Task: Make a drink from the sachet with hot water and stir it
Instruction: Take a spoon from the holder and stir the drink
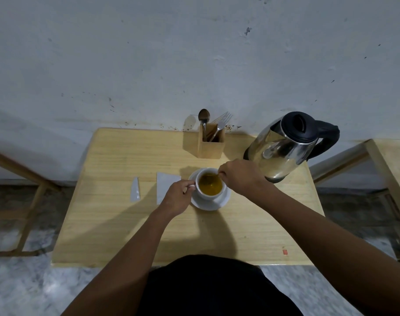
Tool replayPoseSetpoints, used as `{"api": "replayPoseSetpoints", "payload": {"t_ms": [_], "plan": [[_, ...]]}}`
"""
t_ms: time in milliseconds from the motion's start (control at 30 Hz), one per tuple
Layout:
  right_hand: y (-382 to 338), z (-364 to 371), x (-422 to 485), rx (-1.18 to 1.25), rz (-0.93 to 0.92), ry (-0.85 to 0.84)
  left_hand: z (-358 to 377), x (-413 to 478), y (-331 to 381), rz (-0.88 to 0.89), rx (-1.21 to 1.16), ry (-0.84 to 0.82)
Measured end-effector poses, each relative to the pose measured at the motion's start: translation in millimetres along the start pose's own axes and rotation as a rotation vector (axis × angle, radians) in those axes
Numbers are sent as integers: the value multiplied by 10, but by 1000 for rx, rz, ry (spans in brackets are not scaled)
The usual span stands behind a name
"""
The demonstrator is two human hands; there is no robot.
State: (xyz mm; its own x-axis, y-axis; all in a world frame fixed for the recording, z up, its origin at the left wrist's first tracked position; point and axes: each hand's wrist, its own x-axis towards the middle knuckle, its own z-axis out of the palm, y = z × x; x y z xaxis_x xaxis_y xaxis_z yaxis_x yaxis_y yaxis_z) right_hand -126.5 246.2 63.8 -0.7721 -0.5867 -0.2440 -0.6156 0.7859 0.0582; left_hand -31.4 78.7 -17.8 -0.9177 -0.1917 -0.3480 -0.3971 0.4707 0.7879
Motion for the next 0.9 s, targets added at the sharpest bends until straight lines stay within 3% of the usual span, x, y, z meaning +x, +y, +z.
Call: {"api": "replayPoseSetpoints", "payload": {"t_ms": [300, 467, 600, 900], "plan": [[18, -113, -41, -30, 3, -105, -6, -6, 8, 4, 18, 6], [-95, -83, -53, 24, -35, -42, 1, -19, 10, 11, 16, 4], [-73, -37, -16, 46, 43, 2, -10, -19, 8, 8, 9, -3], [39, -51, -85, -2, 79, -48, 0, -5, -6, -16, 15, -4]]}}
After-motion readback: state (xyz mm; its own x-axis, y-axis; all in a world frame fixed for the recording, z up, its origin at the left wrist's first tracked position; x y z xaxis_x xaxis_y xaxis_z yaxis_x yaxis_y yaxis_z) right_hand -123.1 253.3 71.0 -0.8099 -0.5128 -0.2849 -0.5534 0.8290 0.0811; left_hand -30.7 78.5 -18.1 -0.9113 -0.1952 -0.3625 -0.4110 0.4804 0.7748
